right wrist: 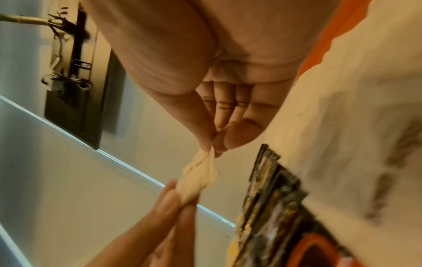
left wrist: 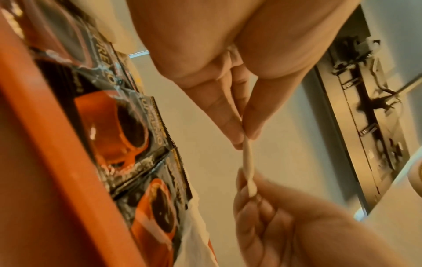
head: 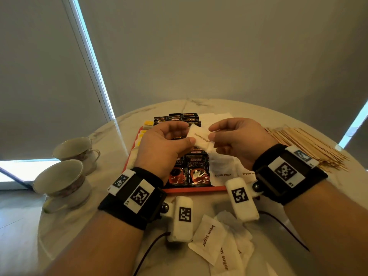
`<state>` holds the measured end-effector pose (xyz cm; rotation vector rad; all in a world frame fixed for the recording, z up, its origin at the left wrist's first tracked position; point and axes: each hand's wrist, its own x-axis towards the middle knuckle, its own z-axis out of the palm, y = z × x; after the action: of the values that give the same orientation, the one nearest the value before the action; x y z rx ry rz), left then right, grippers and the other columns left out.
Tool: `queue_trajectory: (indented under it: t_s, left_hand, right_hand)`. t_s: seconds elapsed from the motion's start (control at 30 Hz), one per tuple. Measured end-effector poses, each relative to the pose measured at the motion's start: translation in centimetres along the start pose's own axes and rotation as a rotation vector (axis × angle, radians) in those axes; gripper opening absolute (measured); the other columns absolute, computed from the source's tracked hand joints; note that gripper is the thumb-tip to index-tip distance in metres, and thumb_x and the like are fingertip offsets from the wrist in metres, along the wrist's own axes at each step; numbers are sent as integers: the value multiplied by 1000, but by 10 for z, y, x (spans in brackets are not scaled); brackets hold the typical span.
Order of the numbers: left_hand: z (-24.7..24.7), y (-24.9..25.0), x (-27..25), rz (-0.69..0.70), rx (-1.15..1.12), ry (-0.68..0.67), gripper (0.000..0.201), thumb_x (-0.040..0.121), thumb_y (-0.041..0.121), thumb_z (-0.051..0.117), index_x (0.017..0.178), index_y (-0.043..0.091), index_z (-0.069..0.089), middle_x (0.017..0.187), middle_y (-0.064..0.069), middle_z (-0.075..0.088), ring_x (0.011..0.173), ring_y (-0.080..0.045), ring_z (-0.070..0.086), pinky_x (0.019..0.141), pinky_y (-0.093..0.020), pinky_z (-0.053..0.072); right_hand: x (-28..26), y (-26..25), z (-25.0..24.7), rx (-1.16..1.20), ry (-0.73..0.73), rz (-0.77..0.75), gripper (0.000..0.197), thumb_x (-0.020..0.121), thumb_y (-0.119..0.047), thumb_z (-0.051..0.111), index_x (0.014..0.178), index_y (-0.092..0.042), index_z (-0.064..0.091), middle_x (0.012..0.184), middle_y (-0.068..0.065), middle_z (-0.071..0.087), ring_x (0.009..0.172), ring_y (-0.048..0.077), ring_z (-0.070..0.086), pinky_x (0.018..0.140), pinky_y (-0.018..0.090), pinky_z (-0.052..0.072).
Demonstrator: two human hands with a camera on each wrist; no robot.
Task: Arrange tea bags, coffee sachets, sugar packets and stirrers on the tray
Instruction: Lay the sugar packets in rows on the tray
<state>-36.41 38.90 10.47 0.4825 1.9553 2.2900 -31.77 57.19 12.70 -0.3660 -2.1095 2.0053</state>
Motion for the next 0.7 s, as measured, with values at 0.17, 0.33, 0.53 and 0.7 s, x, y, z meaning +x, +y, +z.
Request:
queue_trajectory:
  t_s: [0.17, 0.33, 0.53, 0.7]
  left_hand:
    - [-4, 0, 3, -57, -148, 53, 35, 82, -11, 76, 111, 7, 67, 101, -11, 77, 98, -27, 78, 72, -27, 62]
    - [-6, 3, 5, -85, -239, 91, 29, 87, -14, 70, 106, 7, 65, 100, -15, 74, 91, -26, 79, 67, -24, 62]
    - [-7, 3, 5, -131, -293, 103, 29, 90, -14, 67, 111, 5, 63, 97, -14, 73, 85, -22, 79, 65, -23, 62]
    - [-7, 3, 6, -138, -295, 95, 29, 90, -15, 66, 112, 5, 63, 96, -13, 72, 86, -23, 79, 66, -24, 63]
  right_hand:
    - [3, 3, -23, -175, 58, 95, 10, 86, 3, 73, 90, -6, 75, 72, 5, 71, 58, 12, 63, 57, 24, 57]
    - [8, -3, -34, -378, 47, 164, 13, 87, 4, 71, 93, -6, 76, 78, 9, 69, 65, 15, 60, 58, 26, 55]
    - [11, -8, -32, -298, -32, 227, 19, 90, 9, 63, 103, 0, 74, 92, 16, 68, 72, 19, 56, 62, 28, 50]
    - [16, -7, -34, -288, -87, 321, 19, 92, 7, 62, 101, -4, 76, 91, 12, 71, 75, 19, 56, 59, 27, 50]
